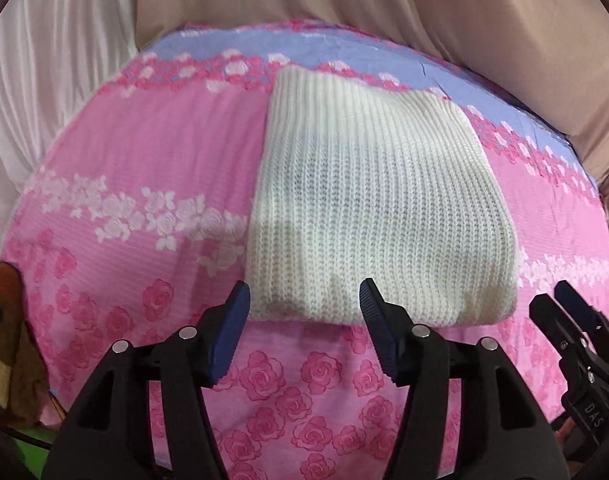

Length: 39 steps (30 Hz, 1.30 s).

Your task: Fold small clothes

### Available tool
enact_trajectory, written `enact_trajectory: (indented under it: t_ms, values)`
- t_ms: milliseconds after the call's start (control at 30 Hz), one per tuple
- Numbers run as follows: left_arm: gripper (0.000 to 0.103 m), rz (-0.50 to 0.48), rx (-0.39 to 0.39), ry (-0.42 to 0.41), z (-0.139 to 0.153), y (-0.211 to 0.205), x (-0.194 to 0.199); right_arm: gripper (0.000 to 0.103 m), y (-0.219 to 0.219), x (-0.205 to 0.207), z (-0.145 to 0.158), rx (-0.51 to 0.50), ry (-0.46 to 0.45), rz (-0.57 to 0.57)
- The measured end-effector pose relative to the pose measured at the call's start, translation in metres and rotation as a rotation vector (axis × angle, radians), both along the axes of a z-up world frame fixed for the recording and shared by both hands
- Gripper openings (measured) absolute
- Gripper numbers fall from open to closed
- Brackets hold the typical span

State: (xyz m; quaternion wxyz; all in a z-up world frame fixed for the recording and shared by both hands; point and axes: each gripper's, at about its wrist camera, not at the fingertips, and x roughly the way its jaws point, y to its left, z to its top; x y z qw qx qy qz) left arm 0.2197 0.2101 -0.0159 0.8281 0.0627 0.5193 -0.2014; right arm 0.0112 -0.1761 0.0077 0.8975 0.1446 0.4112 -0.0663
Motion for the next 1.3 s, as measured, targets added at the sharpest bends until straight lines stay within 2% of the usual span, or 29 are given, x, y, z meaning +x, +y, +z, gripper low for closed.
enact_trajectory:
  t_ms: [133, 167, 200, 300, 367, 467, 533, 567, 600, 700, 767, 800, 867, 900, 1100, 1300]
  values:
    - [0.055, -0.001, 0.048, -0.08, 0.006, -0.004, -0.004, 0.065, 0.001, 0.014, 0.006, -0.037, -0.079, 0.015]
    - [0.055, -0.007, 0.055, -0.093, 0.007, -0.006, -0.005, 0.06, 0.004, 0.016, 0.004, -0.068, -0.091, 0.03]
    - [0.055, -0.011, 0.059, -0.102, 0.008, -0.007, -0.005, 0.05, 0.008, 0.025, -0.002, -0.106, -0.076, 0.054]
    - [0.055, -0.015, 0.067, -0.124, 0.01, -0.009, -0.009, 0.033, 0.008, 0.053, -0.046, -0.154, 0.074, 0.083]
    - [0.055, -0.015, 0.077, -0.142, 0.012, -0.009, -0.012, 0.032, 0.002, 0.059, -0.071, -0.131, 0.157, 0.075]
    - [0.055, -0.015, 0.088, -0.179, 0.017, -0.005, -0.016, 0.032, -0.004, 0.042, -0.056, -0.034, 0.108, 0.037]
    - [0.057, -0.001, 0.093, -0.211, 0.02, 0.0, -0.019, 0.035, -0.001, 0.023, -0.035, -0.028, 0.041, 0.029]
    - [0.058, 0.009, 0.094, -0.219, 0.022, 0.002, -0.019, 0.043, 0.001, 0.014, -0.025, -0.03, 0.014, 0.024]
    - [0.063, 0.022, 0.095, -0.226, 0.024, 0.004, -0.02, 0.057, 0.003, 0.003, -0.016, -0.029, -0.011, 0.019]
    - [0.069, 0.069, 0.065, -0.256, 0.034, 0.011, -0.024, 0.071, 0.01, -0.026, 0.003, -0.031, -0.072, 0.006]
    - [0.07, 0.083, 0.024, -0.294, 0.043, 0.013, -0.032, 0.073, 0.014, -0.038, 0.009, -0.038, -0.083, -0.002]
    - [0.073, 0.085, 0.008, -0.312, 0.046, 0.013, -0.035, 0.075, 0.017, -0.043, 0.012, -0.05, -0.089, -0.015]
    - [0.09, 0.099, -0.013, -0.34, 0.053, 0.011, -0.042, 0.079, 0.021, -0.051, 0.016, -0.073, -0.104, -0.032]
    - [0.095, 0.104, -0.014, -0.341, 0.055, 0.01, -0.045, 0.079, 0.021, -0.054, 0.019, -0.083, -0.113, -0.038]
    - [0.095, 0.04, -0.081, -0.361, 0.068, -0.001, -0.063, 0.079, 0.021, -0.064, 0.023, -0.085, -0.126, -0.063]
    - [0.096, 0.003, -0.079, -0.372, 0.073, -0.006, -0.078, 0.079, 0.024, -0.074, 0.026, -0.098, -0.132, -0.073]
